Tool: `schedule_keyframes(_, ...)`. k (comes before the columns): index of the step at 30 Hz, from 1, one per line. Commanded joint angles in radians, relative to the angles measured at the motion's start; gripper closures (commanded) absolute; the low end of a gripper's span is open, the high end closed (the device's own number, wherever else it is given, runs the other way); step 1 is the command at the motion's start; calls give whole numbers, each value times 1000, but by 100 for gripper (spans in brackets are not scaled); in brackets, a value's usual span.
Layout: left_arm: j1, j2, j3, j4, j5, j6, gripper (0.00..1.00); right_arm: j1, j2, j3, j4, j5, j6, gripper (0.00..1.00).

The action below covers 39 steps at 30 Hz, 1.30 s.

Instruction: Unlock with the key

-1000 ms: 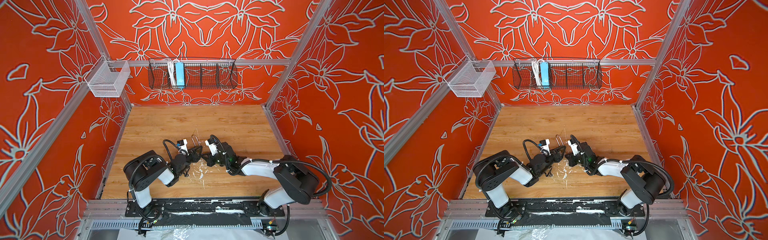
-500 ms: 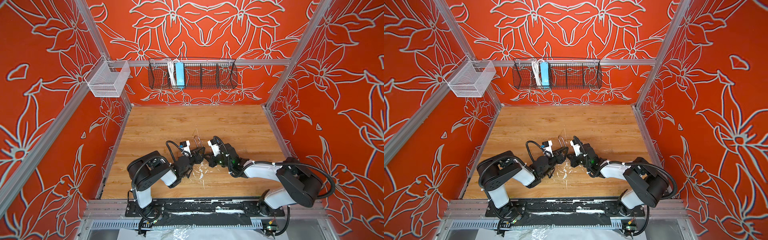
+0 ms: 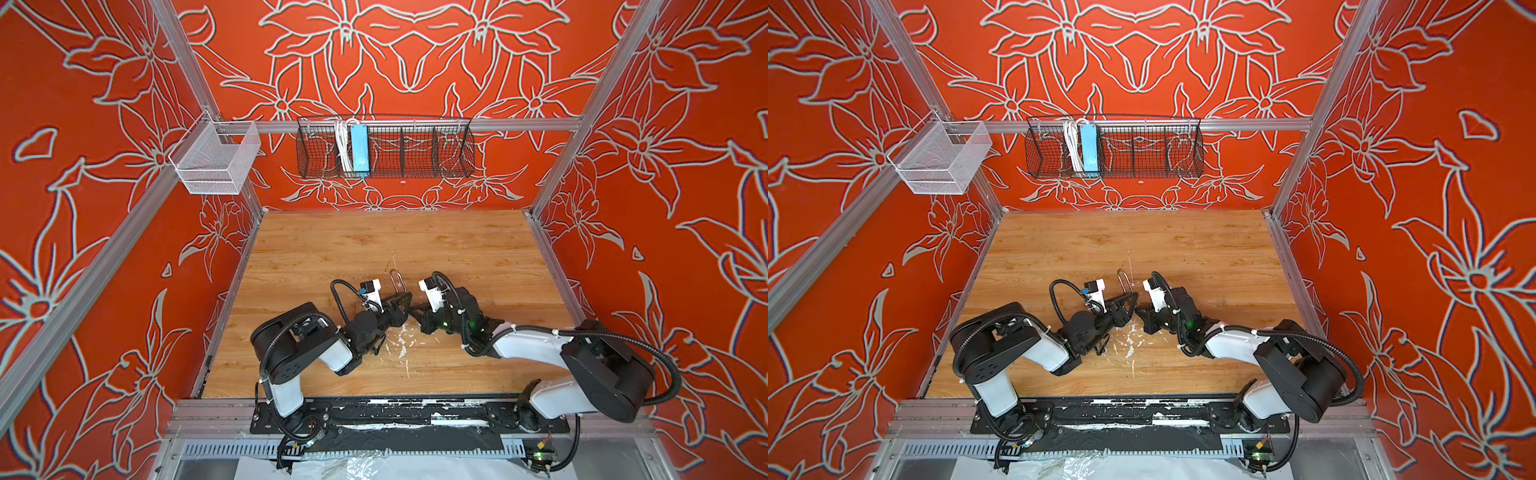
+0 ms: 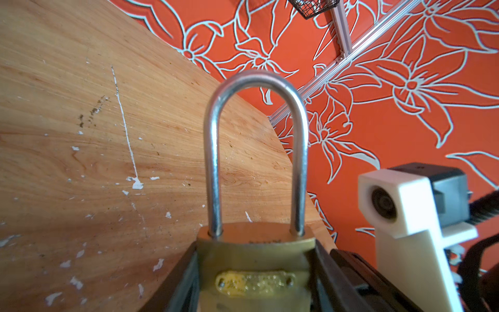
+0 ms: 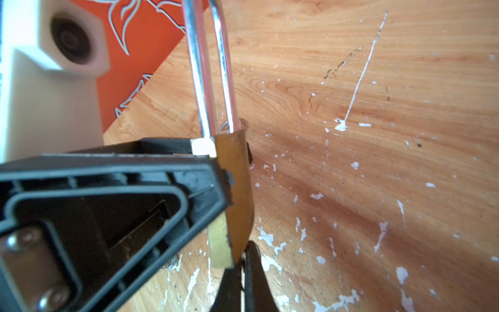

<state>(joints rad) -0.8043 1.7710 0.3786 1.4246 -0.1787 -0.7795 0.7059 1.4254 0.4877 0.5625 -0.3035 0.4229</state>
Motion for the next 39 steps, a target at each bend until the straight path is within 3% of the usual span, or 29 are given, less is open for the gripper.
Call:
schedule_keyframes(1,28,-7,-18,-6,77,-7,100,-14,-32,0,166,-46,-9,100)
schedule_keyframes(7,92,24,15,-5,238,-73,100,-18,-10,-2,231,-141,3,100)
schedule_keyframes(20,126,-41,13,-4,352,-14,100,-42,44,-21,416,-328,66,100)
schedule_keyframes(32,133,-93,16,-5,435,45,100,-53,15,-44,440,-342,64,100)
schedule_keyframes(39,134,-72,16,-6,384,-34,100,-52,-28,-22,280,-224,21,100)
